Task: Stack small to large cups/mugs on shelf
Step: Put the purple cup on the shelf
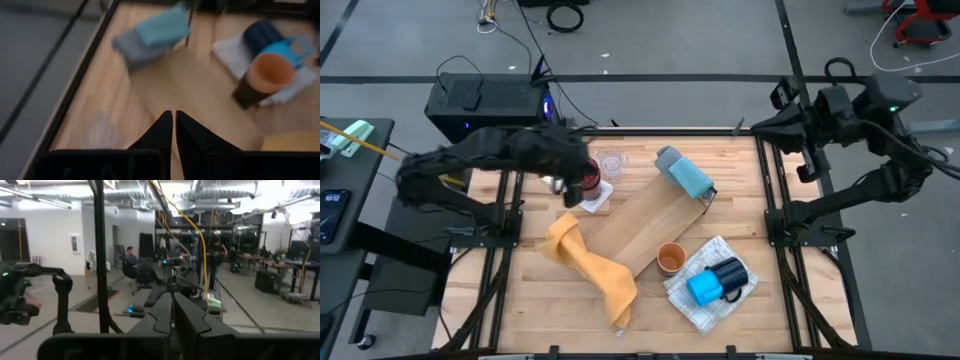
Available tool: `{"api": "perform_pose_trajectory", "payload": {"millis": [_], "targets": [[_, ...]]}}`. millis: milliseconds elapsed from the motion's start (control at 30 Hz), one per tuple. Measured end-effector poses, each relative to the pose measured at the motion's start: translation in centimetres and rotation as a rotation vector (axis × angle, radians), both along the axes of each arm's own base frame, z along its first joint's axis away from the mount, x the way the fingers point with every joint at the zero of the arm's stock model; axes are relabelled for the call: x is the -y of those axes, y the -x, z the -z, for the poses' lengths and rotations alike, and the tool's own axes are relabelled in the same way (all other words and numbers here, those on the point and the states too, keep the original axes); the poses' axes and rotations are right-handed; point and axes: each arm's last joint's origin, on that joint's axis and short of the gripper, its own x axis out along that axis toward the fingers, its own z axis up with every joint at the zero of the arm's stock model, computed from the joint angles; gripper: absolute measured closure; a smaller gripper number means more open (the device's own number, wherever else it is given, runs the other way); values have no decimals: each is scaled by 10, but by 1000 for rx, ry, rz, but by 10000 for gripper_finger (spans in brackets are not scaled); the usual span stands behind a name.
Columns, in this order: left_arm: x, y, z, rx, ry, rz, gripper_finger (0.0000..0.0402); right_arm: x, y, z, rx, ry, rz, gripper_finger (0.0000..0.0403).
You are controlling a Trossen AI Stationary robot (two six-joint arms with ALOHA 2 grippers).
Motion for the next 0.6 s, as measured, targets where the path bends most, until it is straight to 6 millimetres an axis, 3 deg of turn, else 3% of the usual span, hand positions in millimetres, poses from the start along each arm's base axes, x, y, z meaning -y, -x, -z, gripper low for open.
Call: {"api": "perform_pose_trajectory", "payload": {"millis": [100,300,600], "targets": [[-4,-17,21,-124,36,-38,370,0,1,2,-25,-1,6,380],[-16,-32,59,-400,139,-186,359,0,1,7,-68,4,6,380],[-31,-47,85,-508,287,-314,311,0,-2,18,-184,-22,2,377]]}}
